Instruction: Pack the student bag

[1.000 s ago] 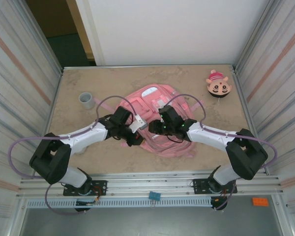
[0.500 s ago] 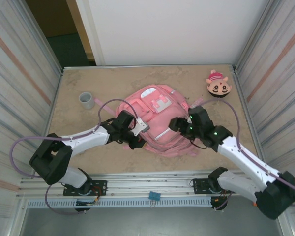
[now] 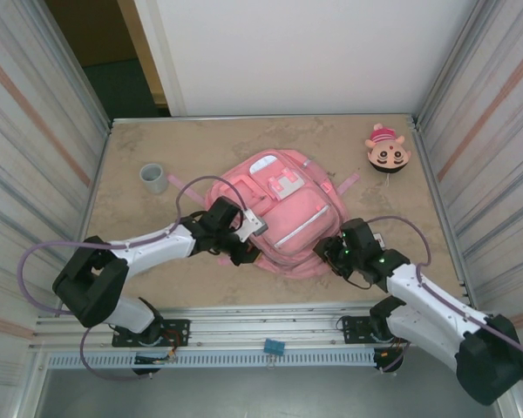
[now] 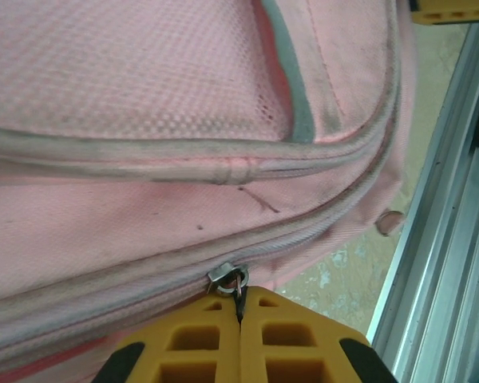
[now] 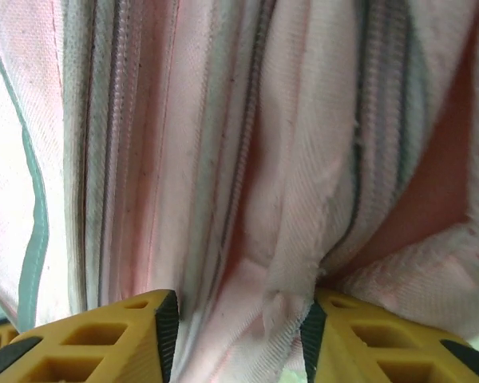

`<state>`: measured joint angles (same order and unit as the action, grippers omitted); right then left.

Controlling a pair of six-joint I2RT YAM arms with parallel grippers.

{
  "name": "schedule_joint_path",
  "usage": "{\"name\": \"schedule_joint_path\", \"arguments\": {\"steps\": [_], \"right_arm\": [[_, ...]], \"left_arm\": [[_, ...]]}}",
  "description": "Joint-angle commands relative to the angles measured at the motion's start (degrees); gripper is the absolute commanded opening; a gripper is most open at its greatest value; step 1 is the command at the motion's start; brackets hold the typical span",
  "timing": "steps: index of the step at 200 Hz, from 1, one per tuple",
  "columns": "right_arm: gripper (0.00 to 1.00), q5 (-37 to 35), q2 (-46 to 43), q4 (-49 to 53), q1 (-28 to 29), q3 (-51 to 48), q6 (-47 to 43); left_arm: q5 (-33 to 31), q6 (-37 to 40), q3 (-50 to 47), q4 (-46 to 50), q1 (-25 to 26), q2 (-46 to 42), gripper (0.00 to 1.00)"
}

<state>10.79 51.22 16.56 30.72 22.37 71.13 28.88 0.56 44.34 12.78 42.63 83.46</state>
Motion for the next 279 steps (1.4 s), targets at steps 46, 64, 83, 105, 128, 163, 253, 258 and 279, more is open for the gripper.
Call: {"name": "schedule_joint_path", "arguments": {"steps": [46,64,83,105,128,163,253,258,279], "right_arm": [[0.30,7.96,13.42,-16.89,1.53,2.51,-1.55],[0.28,9.21,14.98,-16.52,1.54,4.47,-3.46],[0.28,10.17,14.90,-12.29,0.21,7.14,-9.30],[0.32,13.29,14.09,-5.41,-3.77,10.93,-17.12],[0.47,13.87,12.01,6.30,-6.45,17.59,-28.73],[0.57,8.26,6.89,21.70,-6.40,25.58,-40.29],[0.56,3.41,2.56,19.10,1.65,25.38,-42.30],[0.55,3.20,2.72,18.69,1.92,25.28,-42.26],[0.56,3.08,3.12,17.40,2.54,24.58,-41.78]], "left_arm": [[2.61,-4.65,4.11,-6.62,8.84,3.31,0.00],[1.40,-5.25,6.45,-7.07,10.55,4.88,0.04],[0.57,-4.75,8.16,-7.03,11.17,5.18,0.08],[-1.69,-1.34,9.56,-4.38,11.16,2.78,0.27],[-6.52,7.07,11.16,1.80,11.03,-2.35,0.54],[-12.19,23.25,8.97,8.73,8.27,-11.71,0.71],[-12.85,51.41,10.78,3.65,0.46,-0.56,0.84],[-12.41,52.37,11.24,3.57,0.52,0.61,0.84],[-12.02,54.46,12.47,1.95,0.60,4.57,0.83]]}}
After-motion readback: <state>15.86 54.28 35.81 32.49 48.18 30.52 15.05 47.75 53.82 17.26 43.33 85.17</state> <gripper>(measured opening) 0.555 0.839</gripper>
